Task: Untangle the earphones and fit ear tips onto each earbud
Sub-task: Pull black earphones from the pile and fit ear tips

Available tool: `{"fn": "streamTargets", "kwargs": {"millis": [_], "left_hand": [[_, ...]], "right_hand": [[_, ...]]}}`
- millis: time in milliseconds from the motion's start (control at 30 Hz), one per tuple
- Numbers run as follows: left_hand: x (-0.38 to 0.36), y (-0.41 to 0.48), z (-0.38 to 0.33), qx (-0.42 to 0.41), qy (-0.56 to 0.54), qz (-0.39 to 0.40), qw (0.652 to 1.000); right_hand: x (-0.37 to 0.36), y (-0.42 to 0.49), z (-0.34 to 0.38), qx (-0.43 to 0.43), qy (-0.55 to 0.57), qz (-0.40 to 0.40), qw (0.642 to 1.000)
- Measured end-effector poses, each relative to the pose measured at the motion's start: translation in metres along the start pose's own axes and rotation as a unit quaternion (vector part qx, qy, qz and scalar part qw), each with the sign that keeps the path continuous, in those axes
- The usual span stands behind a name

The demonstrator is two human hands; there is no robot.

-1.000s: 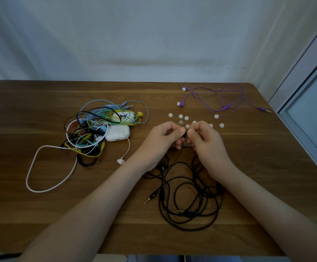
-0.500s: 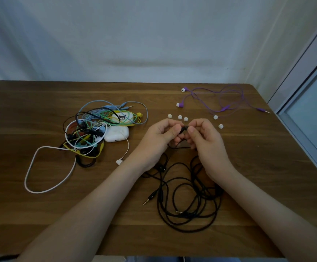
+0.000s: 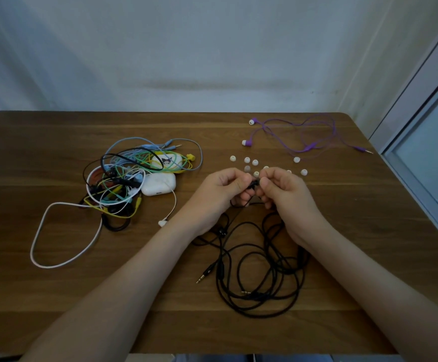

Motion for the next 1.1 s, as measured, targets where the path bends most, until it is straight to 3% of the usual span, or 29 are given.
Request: {"fn": "streamTargets", "kwargs": {"millis": [333, 533, 800, 1100], "left_hand": [[0.003, 0.000, 0.003, -0.004, 0.022, -0.015, 1.000], [0.000, -0.002, -0.001, -0.019, 0.002, -0.013, 1.000], [0.000, -0.001, -0.004, -0.035, -0.023, -0.030, 0.999], [-0.003, -0.003, -0.008, -0.056, -0.050, 0.013, 0.997]], "right_hand": [[-0.002, -0.006, 0.005, 0.065, -0.092, -0.027, 0.993], [-0.004, -0.010, 0.007, 0.081, -0.088, -0.048, 0.992], [-0.006, -0.013, 0.015, 0.112, 0.016, -0.043, 0.993], [-0.002, -0.014, 0.019, 0.141, 0.054, -0.039, 0.988]]}}
Point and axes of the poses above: each hand's wrist, its own y-axis towards the middle knuckle, its own x-axis out of the back of the hand, z = x × y, the point moved 6 cm from there along y, towards the middle knuckle, and after that the axes turned 2 degrees about -z, right-handed, at the moved point
